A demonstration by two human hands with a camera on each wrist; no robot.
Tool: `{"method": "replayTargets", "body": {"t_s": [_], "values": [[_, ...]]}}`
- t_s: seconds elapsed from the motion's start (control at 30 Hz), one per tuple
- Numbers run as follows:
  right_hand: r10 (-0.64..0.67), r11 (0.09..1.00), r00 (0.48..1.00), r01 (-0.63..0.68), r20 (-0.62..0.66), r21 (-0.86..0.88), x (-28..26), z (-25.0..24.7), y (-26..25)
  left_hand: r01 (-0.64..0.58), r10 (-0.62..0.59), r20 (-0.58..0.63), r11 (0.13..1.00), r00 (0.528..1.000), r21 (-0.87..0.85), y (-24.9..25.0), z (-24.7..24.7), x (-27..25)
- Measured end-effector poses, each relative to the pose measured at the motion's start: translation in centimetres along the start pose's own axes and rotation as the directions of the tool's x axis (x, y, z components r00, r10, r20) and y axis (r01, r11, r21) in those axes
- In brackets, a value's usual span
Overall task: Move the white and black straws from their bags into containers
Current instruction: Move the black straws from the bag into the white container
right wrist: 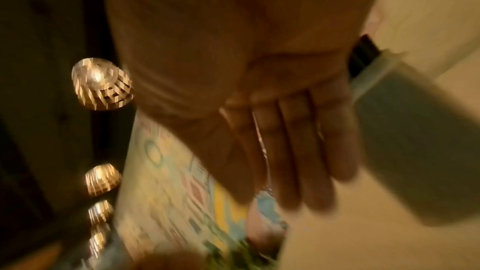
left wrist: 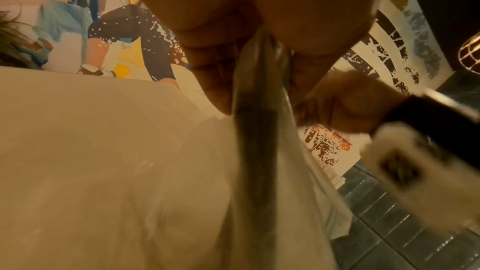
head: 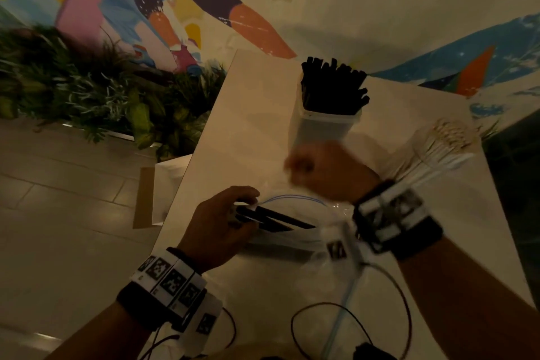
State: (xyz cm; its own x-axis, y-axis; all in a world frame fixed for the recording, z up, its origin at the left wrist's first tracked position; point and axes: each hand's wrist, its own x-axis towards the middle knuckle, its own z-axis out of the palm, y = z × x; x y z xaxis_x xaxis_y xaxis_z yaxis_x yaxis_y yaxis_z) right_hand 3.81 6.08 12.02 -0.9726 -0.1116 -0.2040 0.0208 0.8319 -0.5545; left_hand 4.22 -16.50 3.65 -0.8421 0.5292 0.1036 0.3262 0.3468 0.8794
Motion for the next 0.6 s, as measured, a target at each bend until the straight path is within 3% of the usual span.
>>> {"method": "replayTargets", "body": {"t_s": [0.03, 0.1, 0.27, 0.37, 0.5, 0.6], "values": [[0.068, 0.992, 0.987, -0.052, 0.142, -0.113, -1.1, 2.0, 0.4, 0.000, 0.001, 0.018, 1.000, 1.000, -0.013, 0.0, 0.0, 0.1], [0.156, 0.979, 0.966, -0.123, 0.207, -0.163, -2.6, 5.0, 1.3, 0.004, -0.001, 0.062, 0.999, 0.998, -0.048, 0.2, 0.0, 0.1], [0.055, 0.992, 0.996, -0.062, 0.069, 0.105, -4.2, 9.0, 1.2, 0.029, 0.003, 0.158, 0.979, 0.987, -0.202, 1.5, 0.5, 0.1], [0.065, 0.992, 0.998, -0.062, -0.024, 0.108, -4.3, 9.8, 1.3, 0.008, 0.034, 0.173, 0.972, 0.984, -0.237, 1.9, 0.7, 0.2], [0.148, 0.947, 0.989, -0.148, 0.021, 0.284, -4.7, 10.1, 1.8, -0.038, 0.058, 0.113, 0.985, 0.992, -0.168, 1.0, 0.8, 0.2], [0.114, 0.934, 0.993, -0.113, 0.015, 0.340, -5.2, 10.7, 2.0, -0.060, 0.062, 0.023, 0.997, 0.998, -0.053, 0.2, 1.0, 0.2]]}}
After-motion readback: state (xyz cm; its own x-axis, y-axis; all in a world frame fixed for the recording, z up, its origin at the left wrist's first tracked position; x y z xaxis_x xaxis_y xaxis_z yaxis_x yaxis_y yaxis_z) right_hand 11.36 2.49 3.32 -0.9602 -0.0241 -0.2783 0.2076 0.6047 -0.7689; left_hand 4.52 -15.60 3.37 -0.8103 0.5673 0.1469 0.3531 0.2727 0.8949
